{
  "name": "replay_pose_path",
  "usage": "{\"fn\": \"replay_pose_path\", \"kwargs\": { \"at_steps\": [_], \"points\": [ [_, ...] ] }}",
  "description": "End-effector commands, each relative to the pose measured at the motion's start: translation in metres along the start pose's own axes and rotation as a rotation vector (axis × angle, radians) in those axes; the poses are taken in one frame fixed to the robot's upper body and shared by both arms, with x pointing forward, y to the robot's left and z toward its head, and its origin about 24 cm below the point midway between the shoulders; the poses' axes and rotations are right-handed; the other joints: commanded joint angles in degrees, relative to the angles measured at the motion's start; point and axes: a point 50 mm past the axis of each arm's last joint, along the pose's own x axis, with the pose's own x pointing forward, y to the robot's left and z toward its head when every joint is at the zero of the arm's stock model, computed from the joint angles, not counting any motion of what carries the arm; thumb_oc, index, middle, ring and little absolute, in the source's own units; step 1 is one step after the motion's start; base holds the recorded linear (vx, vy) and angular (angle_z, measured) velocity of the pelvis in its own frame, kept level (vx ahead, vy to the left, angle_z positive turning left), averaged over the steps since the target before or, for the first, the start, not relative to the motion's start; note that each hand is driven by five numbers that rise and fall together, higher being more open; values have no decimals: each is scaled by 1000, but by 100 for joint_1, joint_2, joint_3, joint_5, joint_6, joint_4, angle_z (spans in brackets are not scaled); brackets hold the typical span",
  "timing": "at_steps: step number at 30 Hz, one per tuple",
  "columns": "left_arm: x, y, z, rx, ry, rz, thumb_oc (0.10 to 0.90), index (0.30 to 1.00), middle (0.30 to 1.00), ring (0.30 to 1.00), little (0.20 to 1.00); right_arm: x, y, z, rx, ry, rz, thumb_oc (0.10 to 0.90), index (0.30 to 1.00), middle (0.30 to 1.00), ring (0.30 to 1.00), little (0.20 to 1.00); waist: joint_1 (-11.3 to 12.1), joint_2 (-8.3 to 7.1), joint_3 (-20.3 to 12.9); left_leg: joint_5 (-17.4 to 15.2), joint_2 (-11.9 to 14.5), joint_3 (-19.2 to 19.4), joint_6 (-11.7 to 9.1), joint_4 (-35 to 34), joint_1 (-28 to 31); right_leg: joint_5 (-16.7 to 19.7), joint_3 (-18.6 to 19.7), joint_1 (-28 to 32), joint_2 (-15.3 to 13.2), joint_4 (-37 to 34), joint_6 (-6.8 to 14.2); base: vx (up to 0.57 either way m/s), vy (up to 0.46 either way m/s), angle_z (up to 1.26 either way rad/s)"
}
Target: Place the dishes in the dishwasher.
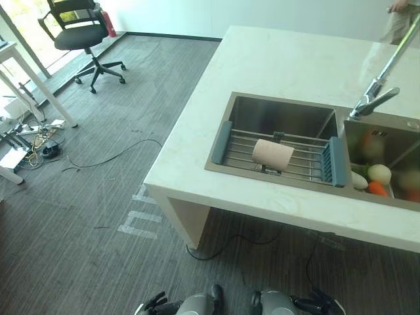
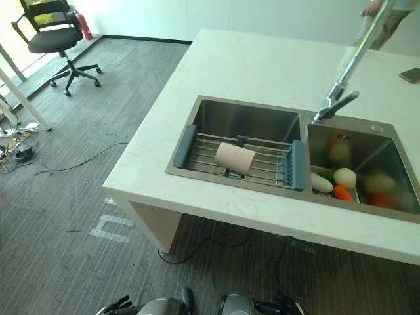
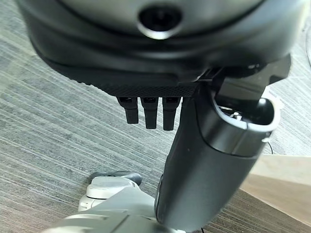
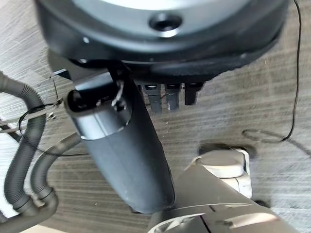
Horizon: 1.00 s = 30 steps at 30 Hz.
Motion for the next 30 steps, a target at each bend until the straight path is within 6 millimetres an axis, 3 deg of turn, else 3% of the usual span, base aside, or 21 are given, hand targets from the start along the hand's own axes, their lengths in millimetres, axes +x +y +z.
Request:
{"fn": "replay_pose_path", "kwargs": {
  "at_steps": [1,4,5,6,8,9,11,12,13,16,20,24,30],
  "points": [
    [-3,3,-13,-89,18,30,800,900,900,900,900,4,-5,19,88,-56,-1,800,900,900,900,900,41,75,-109,-1321,0,-67,-166,197,582,72,-55,76,250,-231,175,182,-446,-28],
    [-3,2,-11,-173,-8,49,800,900,900,900,900,4,-2,20,19,-59,23,800,900,900,900,900,31,-74,-180,-1310,23,7,-171,197,769,-101,243,141,420,-231,38,227,-408,-41],
    [-3,0,-9,-179,-23,54,800,900,900,900,900,5,0,21,-5,-60,25,800,900,900,900,900,71,-176,-147,-1196,-44,33,-170,197,836,-130,331,197,410,-231,-29,190,-448,-28],
    [-2,-5,-4,-187,-44,50,800,900,900,900,900,5,0,22,-11,-59,14,800,900,900,900,900,184,-306,5,-881,-100,-79,-227,759,552,-150,485,284,422,-231,-160,107,-407,-24],
    [0,-12,2,-188,-68,33,800,900,900,900,900,5,-4,22,0,-48,-13,800,900,900,900,900,292,-274,117,-537,-100,-227,-355,1236,-42,-149,494,289,513,-231,-285,35,-246,-9],
    [0,-14,3,-182,-71,30,800,900,900,900,900,4,-7,21,1,-41,-26,800,900,900,900,900,330,-254,123,-466,-119,-287,-381,1041,-84,-160,461,275,513,-231,-281,109,-50,0],
    [-1,-16,0,-190,-59,30,800,900,900,900,900,4,-15,21,0,-31,-51,800,900,900,900,900,366,-145,122,-465,-80,-453,-431,197,-68,-212,409,196,515,-231,-216,110,102,-14],
    [-1,-16,-1,-198,-47,31,800,900,900,900,900,4,-18,23,5,-35,-61,800,900,900,900,900,349,-25,143,-404,42,-578,-534,197,-350,-229,342,151,563,-231,-217,43,310,-14],
    [0,-17,-4,-223,-14,24,800,900,900,900,900,4,-23,28,16,-55,-77,800,900,900,900,900,317,45,132,-337,169,-555,-627,197,-616,-267,237,16,440,-231,-191,39,289,-11],
    [0,-16,-6,-251,-8,52,800,900,900,900,900,3,-24,24,44,-41,-90,800,900,900,900,900,270,94,0,-505,131,-694,-598,197,-543,-237,191,-75,340,-231,-123,127,272,-18],
    [-4,6,-9,-374,-35,137,800,900,900,900,900,-1,-23,6,55,-6,-88,800,900,900,900,900,231,140,-176,-780,16,-801,-488,197,-270,-227,128,22,235,-231,-25,184,167,-1],
    [-6,17,-6,-400,-100,188,800,900,900,900,900,-2,-26,4,79,-7,-95,800,900,900,900,900,201,163,-243,-884,8,-717,-439,197,-200,-231,100,40,189,-231,7,58,74,3],
    [-15,56,2,-580,-241,375,800,900,900,900,900,-4,-38,4,116,-15,-142,800,900,900,900,900,197,231,-324,-989,-8,-645,-406,197,-136,-290,90,67,132,-231,27,11,48,-2]
  ]
}}
